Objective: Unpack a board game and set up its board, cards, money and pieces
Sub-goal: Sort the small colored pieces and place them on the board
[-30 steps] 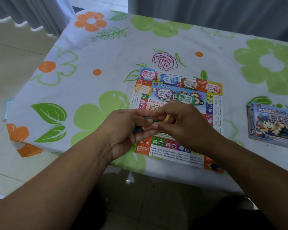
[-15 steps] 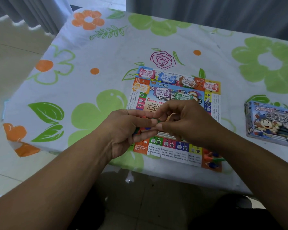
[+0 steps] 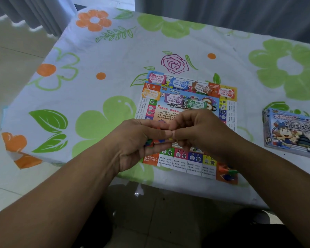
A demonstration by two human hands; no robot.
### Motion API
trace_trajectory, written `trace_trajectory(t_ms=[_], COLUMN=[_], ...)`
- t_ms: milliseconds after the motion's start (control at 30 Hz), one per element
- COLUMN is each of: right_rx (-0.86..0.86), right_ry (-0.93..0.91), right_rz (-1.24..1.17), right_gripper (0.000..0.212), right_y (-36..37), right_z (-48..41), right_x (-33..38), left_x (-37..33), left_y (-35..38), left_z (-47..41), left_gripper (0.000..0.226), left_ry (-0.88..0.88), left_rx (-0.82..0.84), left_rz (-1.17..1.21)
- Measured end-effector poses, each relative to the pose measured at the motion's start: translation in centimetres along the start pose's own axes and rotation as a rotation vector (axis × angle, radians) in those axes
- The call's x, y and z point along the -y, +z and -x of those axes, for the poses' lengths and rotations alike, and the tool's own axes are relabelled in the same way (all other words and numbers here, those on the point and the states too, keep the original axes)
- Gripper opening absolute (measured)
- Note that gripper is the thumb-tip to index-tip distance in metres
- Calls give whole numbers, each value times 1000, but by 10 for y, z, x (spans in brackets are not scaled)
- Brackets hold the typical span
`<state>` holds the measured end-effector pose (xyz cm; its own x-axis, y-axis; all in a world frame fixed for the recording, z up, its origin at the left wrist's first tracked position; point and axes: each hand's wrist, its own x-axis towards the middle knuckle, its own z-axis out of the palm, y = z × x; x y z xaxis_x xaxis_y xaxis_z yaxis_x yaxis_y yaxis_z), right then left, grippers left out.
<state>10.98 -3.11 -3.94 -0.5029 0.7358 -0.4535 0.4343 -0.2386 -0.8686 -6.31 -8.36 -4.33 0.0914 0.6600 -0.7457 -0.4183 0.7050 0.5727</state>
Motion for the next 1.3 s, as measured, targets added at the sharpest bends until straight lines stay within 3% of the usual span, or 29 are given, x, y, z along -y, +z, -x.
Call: trace_trajectory(t_ms=[200, 433, 733, 1300], right_rx=[-149, -112, -90, -173], right_ry=[25, 127, 59, -52], right_rz=[-122, 231, 516, 692], right_gripper=[4, 5, 15, 9], right_y=[-8, -6, 8, 3], right_z=[-4, -9, -19, -19], right_x=[3, -17, -27, -29], left_x=[-2, -4, -8, -11], left_y=[-1, -1, 0, -1], left_z=[-3, -4, -6, -6], left_gripper=[21, 15, 18, 16], left_ry=[40, 87, 67, 117], left_rx=[-68, -160, -230, -258], left_rz=[38, 46, 151, 155])
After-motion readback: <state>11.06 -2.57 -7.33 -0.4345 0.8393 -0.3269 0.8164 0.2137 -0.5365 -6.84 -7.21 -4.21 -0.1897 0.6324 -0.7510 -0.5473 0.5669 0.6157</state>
